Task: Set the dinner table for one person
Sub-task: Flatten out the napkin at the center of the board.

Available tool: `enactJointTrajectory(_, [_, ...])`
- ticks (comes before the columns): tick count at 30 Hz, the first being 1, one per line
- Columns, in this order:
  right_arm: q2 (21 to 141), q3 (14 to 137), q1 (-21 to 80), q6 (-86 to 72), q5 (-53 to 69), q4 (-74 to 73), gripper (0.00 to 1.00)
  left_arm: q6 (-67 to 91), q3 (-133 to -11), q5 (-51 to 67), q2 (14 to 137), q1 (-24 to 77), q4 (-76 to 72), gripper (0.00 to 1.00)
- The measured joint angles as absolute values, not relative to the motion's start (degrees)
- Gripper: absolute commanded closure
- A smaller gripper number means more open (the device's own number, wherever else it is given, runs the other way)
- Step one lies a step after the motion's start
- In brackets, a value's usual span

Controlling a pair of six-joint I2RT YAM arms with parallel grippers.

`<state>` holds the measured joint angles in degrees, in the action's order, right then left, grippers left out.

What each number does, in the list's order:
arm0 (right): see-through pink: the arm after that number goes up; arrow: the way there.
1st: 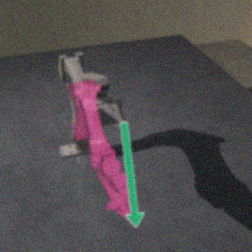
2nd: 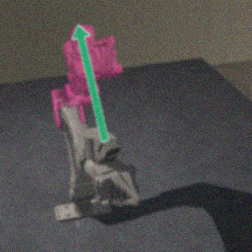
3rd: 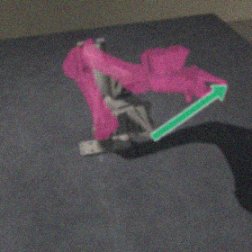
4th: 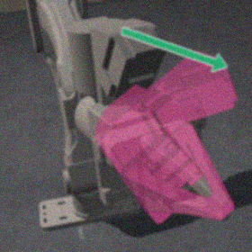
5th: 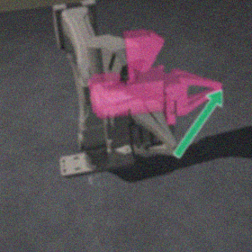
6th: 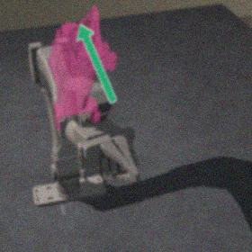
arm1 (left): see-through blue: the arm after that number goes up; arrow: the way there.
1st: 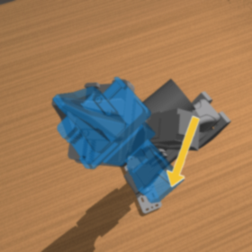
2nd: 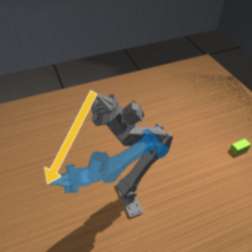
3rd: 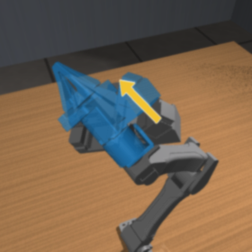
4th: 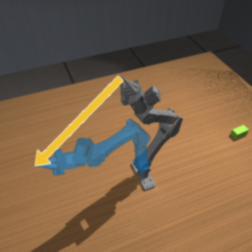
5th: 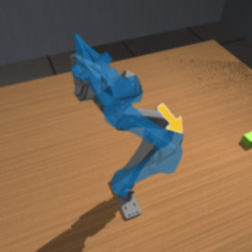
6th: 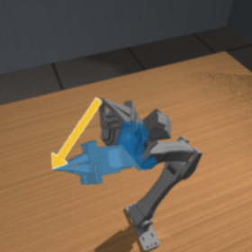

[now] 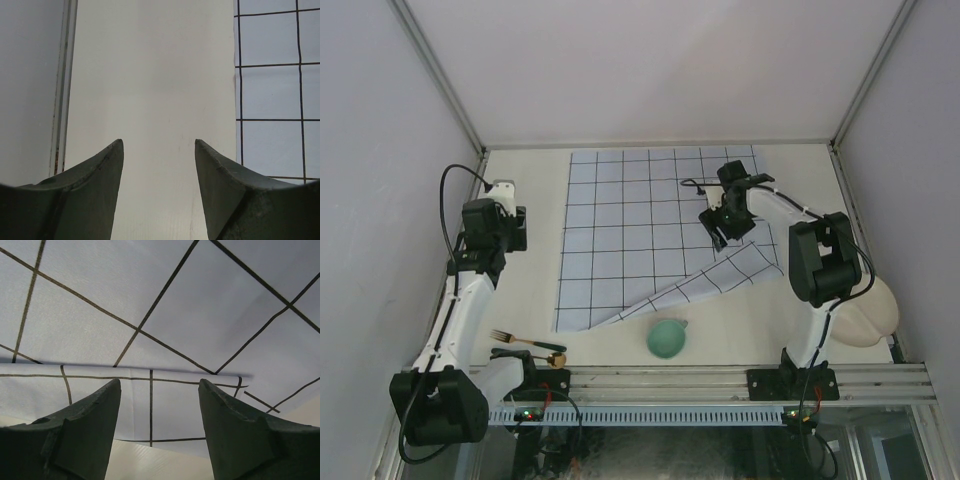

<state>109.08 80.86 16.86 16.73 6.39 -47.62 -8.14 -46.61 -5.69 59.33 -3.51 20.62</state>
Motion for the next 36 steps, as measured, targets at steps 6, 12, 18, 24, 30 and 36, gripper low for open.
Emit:
enactJointTrajectory(6, [109.1, 77.3, 16.4, 16.8, 6.1, -47.1, 0.37, -8.1, -46.6, -5.7, 59.3, -3.5, 20.6, 0.37])
enactJointTrajectory(12, [110.8, 76.6, 15.4, 16.9, 6.1, -47.0, 0.38, -8.1, -46.6, -5.7, 59.3, -3.5, 20.6, 0.37])
enactJointTrajectory(18, [111.2, 76.6, 14.7, 16.9, 6.1, -47.0, 0.42, -8.1, -46.6, -5.7, 59.1, -3.5, 20.6, 0.37])
enactJointTrajectory(24, [111.6, 76.6, 15.0, 17.0, 5.4, -46.7, 0.61, -8.1, -46.6, -5.7, 59.1, -3.5, 20.6, 0.37])
enactJointTrajectory(30, [111.9, 76.6, 15.0, 17.1, 4.0, -46.2, 0.70, -8.1, -46.6, -5.7, 59.1, -3.5, 20.6, 0.37])
enactJointTrajectory(36, [111.6, 76.6, 14.7, 16.9, 3.9, -45.9, 0.78, -8.1, -46.6, -5.7, 59.1, -3.5, 20.6, 0.37])
